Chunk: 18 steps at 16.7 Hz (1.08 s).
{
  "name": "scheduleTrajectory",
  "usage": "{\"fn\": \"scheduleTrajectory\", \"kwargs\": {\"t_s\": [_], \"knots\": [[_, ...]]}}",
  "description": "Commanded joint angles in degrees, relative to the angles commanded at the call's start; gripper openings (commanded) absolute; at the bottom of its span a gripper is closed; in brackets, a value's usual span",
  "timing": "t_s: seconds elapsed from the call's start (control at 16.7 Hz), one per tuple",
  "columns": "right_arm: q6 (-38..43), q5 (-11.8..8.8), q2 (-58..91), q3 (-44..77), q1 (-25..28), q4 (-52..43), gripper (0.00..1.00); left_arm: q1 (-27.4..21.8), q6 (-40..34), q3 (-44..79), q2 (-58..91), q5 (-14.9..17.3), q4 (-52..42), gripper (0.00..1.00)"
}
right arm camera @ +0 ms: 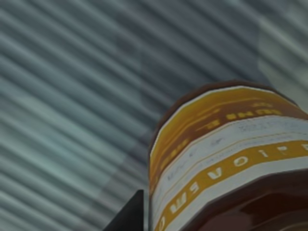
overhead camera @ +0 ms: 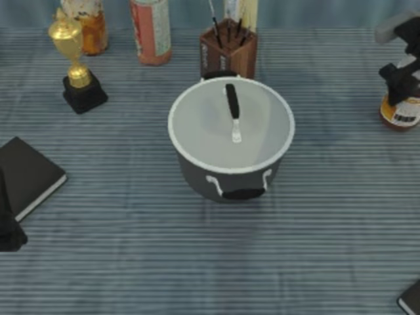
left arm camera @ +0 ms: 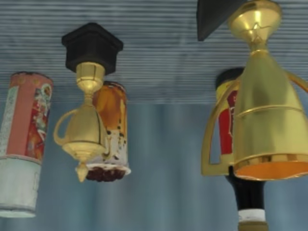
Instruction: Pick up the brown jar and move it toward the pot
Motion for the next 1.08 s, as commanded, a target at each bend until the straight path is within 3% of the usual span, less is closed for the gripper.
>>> {"fn": "scheduleTrajectory", "kwargs": {"t_s": [0.12, 0.72, 1.08], "knots": [[0.0, 0.0, 0.0, 0.0, 0.0, 0.0, 0.0, 0.0, 0.0, 0.0, 0.0, 0.0, 0.0, 1.0], [0.04, -0.03, -0.87, -0.88, -0.13, -0.1, 0.0, 0.0, 0.0, 0.0, 0.0, 0.0, 0.0, 1.0], [0.17, -0.17, -16.65, -14.93, 0.11, -1.34, 0.0, 0.0, 0.0, 0.0, 0.0, 0.0, 0.0, 1.0]]}}
